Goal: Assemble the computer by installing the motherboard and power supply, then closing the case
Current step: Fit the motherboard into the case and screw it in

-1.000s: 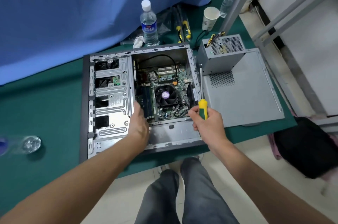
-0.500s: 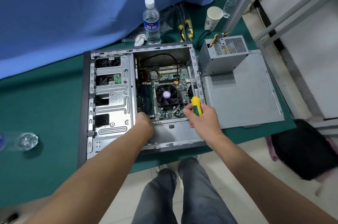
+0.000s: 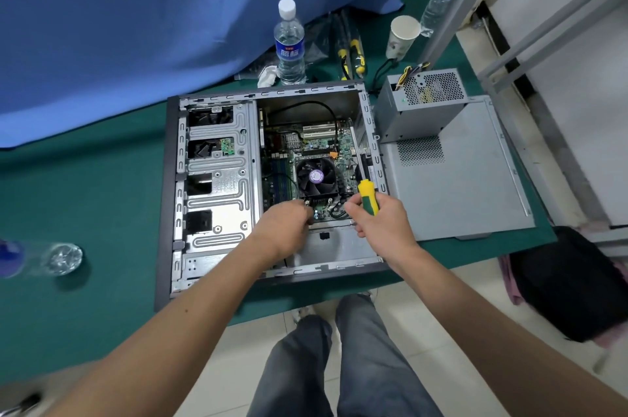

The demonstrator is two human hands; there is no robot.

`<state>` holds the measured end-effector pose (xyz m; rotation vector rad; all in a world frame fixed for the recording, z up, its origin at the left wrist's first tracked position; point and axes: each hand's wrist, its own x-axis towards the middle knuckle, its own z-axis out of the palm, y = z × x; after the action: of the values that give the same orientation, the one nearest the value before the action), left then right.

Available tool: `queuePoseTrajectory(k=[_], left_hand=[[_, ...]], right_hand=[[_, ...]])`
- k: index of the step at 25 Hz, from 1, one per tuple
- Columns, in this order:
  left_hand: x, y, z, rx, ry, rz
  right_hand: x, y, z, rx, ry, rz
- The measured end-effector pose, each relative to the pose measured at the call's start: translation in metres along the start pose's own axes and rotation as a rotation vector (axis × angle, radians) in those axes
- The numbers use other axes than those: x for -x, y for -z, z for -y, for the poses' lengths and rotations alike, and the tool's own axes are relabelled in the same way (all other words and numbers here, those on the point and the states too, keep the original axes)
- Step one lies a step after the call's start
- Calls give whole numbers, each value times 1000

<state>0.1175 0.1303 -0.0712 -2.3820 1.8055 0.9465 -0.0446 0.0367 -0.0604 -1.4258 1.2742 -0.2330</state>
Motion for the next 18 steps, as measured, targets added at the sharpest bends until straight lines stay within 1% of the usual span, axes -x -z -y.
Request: queuePoseTrajectory(k=[1, 3, 4, 5, 6, 8, 11, 14, 16, 18], left_hand=[[5, -1, -1, 166, 21, -58], [17, -2, -9, 605, 63, -155], [22, -2, -15, 807, 56, -190], [25, -2, -20, 945, 35, -223], [28, -3, -24, 1018, 14, -258], [31, -2, -29, 1035, -16, -341], [34, -2, -23, 1022, 1, -441], [38, 0, -22, 932, -63, -492], [39, 1, -24, 891, -117, -511], [39, 1, -26, 889, -127, -518]], right_hand=[[0, 0, 1, 1, -4, 7], [1, 2, 4, -31, -20, 48], [2, 2, 5, -63, -28, 91], [4, 1, 6, -89, -33, 145], [7, 0, 8, -95, -31, 196], [9, -2, 12, -95, -38, 249], [12, 0, 16, -182, -105, 292], [17, 3, 17, -286, -145, 371], [22, 3, 18, -357, -169, 379], [26, 3, 18, -451, -200, 378]])
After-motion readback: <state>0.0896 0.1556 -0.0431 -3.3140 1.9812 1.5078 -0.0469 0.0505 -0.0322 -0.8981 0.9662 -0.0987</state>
